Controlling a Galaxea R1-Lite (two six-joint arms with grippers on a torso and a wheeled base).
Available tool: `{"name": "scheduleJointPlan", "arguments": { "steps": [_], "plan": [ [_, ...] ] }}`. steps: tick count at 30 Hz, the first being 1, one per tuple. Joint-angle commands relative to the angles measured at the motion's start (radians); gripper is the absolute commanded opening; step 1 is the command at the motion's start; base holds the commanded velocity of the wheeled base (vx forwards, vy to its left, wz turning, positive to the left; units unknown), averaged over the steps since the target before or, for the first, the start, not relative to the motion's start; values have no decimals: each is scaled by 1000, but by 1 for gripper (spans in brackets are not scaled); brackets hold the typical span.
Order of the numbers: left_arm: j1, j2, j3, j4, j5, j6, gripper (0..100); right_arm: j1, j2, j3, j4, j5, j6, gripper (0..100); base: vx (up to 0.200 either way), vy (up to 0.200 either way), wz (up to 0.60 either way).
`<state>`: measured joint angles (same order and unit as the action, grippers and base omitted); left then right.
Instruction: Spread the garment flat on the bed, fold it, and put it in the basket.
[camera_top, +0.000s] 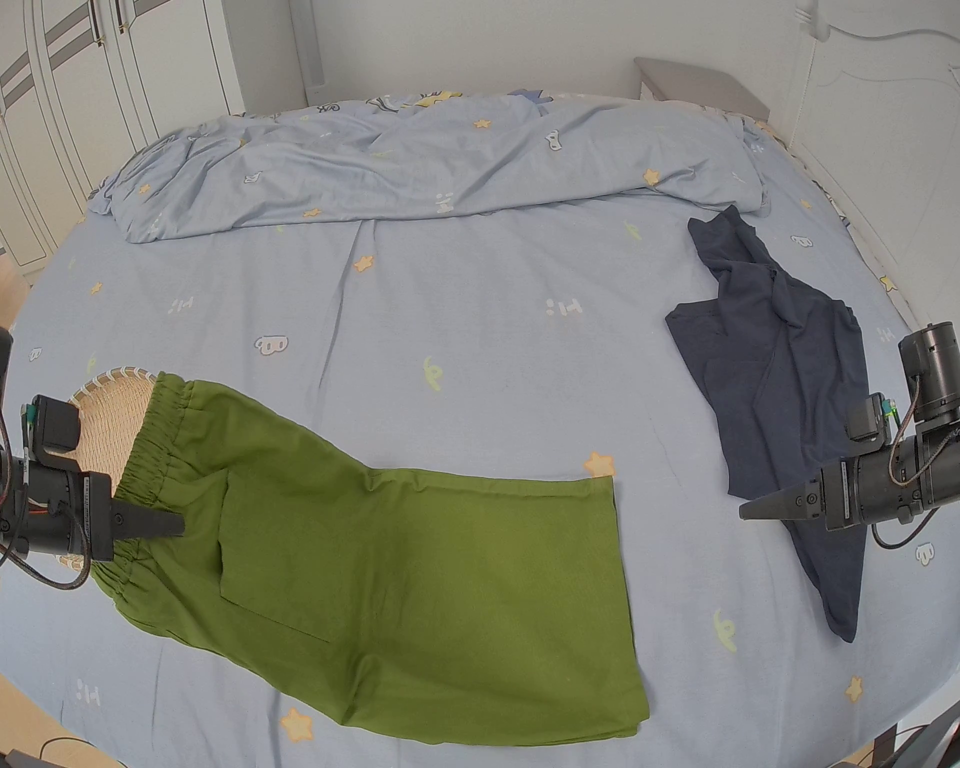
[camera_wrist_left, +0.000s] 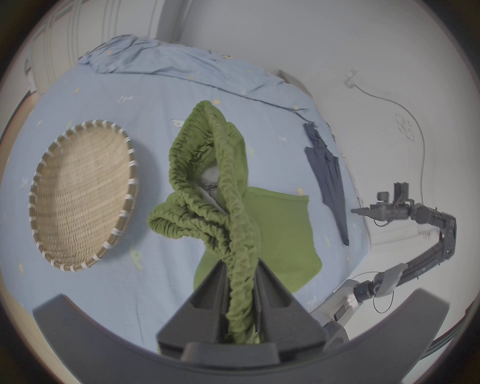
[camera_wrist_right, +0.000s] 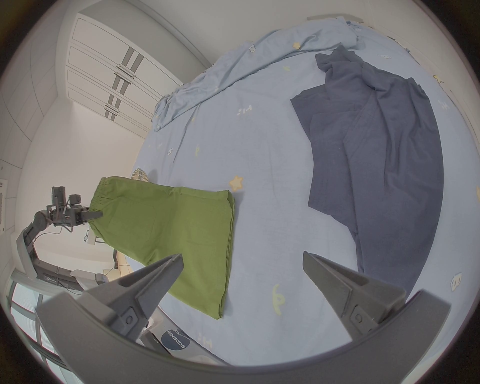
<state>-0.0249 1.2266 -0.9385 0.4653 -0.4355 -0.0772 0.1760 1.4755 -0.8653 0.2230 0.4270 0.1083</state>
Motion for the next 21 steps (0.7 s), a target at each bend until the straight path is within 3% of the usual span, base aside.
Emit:
{"name": "scheduleJointPlan", "arguments": {
  "steps": [1, 2, 5, 16, 21],
  "plan": [
    [-391, -56, -126, 56, 233, -185, 0, 0, 11, 0, -1, -1, 1, 100, 0, 0, 0],
    [-475, -16, -126, 41, 314, -216, 0, 0, 11, 0, -1, -1, 1, 100, 0, 0, 0],
    [-567, 39, -123, -1, 383, -226, 0, 0, 17, 0, 1, -1, 1, 100, 0, 0, 0],
    [-784, 225, -126, -162, 397, -446, 0, 2, 37, 5, -1, -1, -1, 100, 0, 0, 0],
    [-817, 297, -141, -201, 446, -470, 0, 4, 37, 12, -5, -2, -1, 100, 0, 0, 0]
  ]
}}
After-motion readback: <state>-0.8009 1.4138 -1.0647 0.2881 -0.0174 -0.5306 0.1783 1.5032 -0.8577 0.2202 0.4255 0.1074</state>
